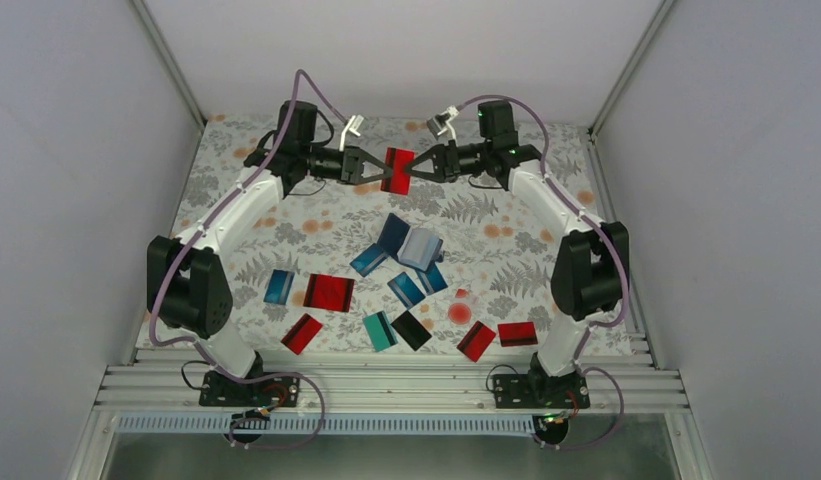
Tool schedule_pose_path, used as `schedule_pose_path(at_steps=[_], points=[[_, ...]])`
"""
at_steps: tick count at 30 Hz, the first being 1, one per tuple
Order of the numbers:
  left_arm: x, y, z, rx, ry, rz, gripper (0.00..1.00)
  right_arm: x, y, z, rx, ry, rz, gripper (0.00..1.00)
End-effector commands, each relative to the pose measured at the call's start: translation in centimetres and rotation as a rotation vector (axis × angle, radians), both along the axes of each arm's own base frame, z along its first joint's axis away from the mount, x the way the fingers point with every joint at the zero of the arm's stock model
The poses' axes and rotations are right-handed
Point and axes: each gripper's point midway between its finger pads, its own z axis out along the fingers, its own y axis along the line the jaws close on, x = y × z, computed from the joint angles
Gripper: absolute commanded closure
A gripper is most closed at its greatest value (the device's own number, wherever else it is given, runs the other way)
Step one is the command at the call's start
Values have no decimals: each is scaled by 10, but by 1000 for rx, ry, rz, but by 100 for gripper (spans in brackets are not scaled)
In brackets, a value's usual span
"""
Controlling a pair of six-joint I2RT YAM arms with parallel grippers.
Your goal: Put the credit cards into the card holder
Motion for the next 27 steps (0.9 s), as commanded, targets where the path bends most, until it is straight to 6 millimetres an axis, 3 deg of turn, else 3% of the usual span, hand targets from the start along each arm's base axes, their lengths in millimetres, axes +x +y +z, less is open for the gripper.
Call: schedule_pose_path(at_steps=[1, 6, 8, 13, 20, 27], points=[[6, 1, -13, 64, -4, 31, 98, 7, 2, -19, -73, 25, -49, 91], [10, 13, -56, 227, 33, 103, 98, 24, -25, -94, -353, 107, -281, 76], [11, 20, -76, 297, 47, 130, 98, 19, -36, -121, -451, 132, -328, 72], [8, 32, -120, 406, 100, 170, 98, 4, -48, -165, -568, 202, -361, 60], [11, 40, -160, 498, 144, 205, 98, -1, -50, -211, -632, 312, -394, 56], [13, 42, -175, 526, 162, 210, 98, 3, -46, -232, -680, 336, -397, 56]])
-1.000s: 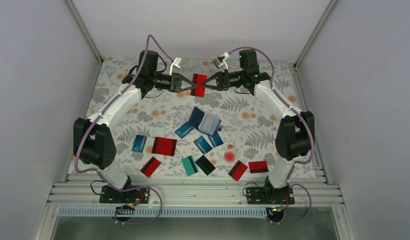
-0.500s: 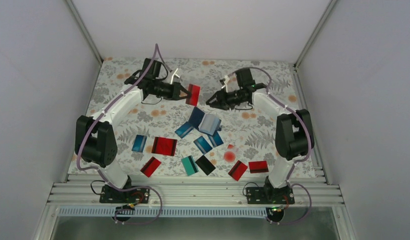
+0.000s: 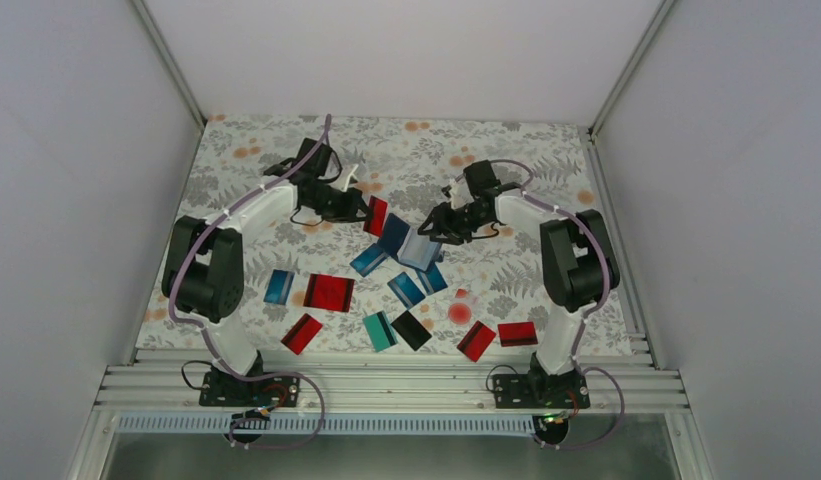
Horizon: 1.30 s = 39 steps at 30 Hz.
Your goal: Put the credit cards into the card holder
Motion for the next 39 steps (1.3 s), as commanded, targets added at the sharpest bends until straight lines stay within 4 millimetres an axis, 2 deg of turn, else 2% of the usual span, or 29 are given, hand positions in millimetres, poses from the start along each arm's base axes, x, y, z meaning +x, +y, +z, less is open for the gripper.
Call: schedule_pose_path(at_steps=[1, 12, 19, 22, 32, 39], points=[[2, 1, -8, 26, -18, -8, 98, 7, 4, -13, -34, -1, -8, 56], [-1, 2, -17, 32, -3, -9, 98, 9, 7, -34, -58, 31, 1, 56], [-3, 3, -16, 34, -7, -8, 98, 10, 12, -39, -39, 37, 17, 56], [-4, 4, -15, 35, -8, -6, 98, 9, 19, -37, -5, 31, 38, 56], [-9, 6, -6, 41, -23, -9, 98, 12, 55, -13, 89, -40, 141, 57], [-22, 15, -6, 68, -30, -11, 98, 14, 77, -13, 113, -37, 187, 58]])
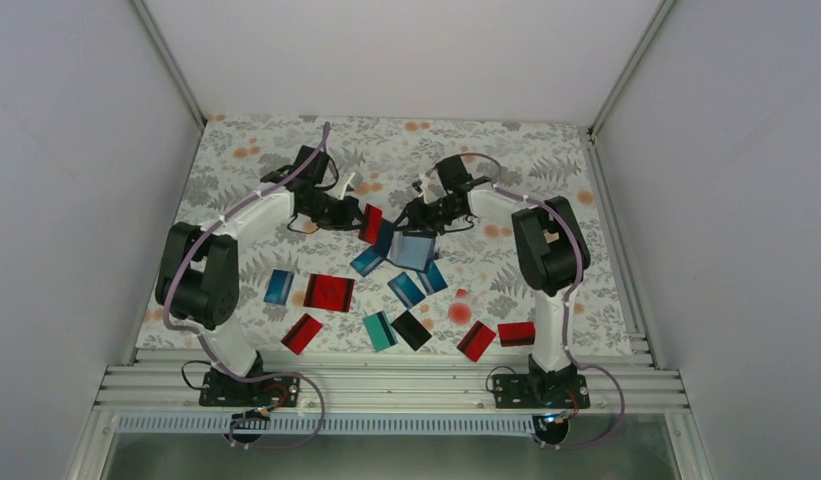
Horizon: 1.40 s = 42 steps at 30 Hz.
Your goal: Put the credit cards into the card holder
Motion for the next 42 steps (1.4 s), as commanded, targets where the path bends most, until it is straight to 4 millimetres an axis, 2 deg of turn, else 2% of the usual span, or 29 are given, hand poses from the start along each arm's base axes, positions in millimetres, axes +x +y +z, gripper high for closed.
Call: schedule_pose_path(at_steps=[1, 9, 16, 28, 32, 37, 42], points=[[-12, 6, 6, 20, -33, -17, 98, 0, 21, -1, 36, -12, 59, 58], [-24, 11, 11, 17, -36, -15, 98, 0, 46, -11, 53, 2, 112, 58], [-27, 10, 9, 5, -25, -27, 98, 13, 56, -19, 68, 5, 124, 56], [-24, -12, 21, -100, -13, -94, 98, 18, 61, -36, 72, 28, 146, 53], [-21, -25, 10, -149, 26, -93, 98, 21, 60, -37, 67, 25, 144, 52], [-12, -30, -13, -166, 115, -15, 98, 27, 53, -37, 65, 31, 124, 52], [-14, -40, -23, -220, 147, -20, 98, 29, 49, -37, 80, 51, 116, 52]])
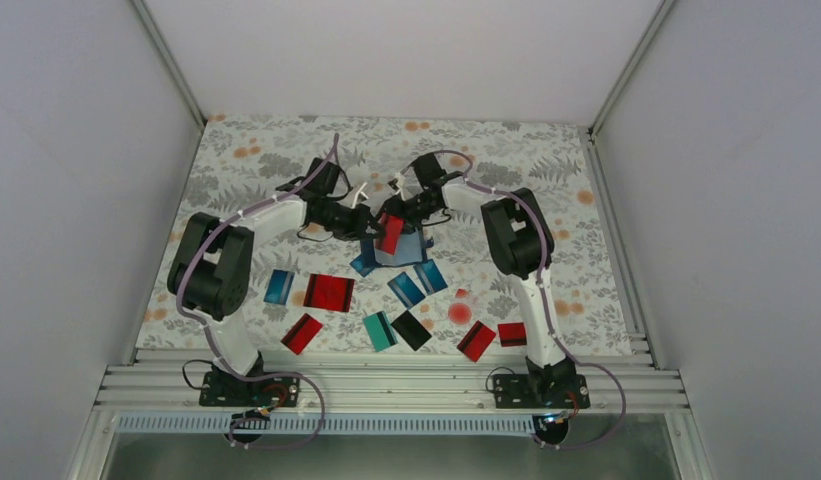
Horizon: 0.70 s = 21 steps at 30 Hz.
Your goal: Put the credit cards into the card holder
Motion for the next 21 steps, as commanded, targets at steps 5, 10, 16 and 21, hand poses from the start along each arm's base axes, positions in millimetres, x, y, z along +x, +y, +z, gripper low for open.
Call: schedule_pose_path(at_steps=[5, 10, 16, 21], points=[[-1, -7, -33, -34, 65, 30, 98, 7, -12, -4, 26, 50, -16, 52], [-2, -9, -49, -29, 77, 42, 98, 16, -19, 2, 50, 56, -28, 52], [-2, -4, -65, 10, 92, 80, 98, 19, -28, 8, 50, 45, -28, 52], [5, -7, -62, 3, 79, 85, 98, 24, -39, 18, 42, 16, -38, 51]])
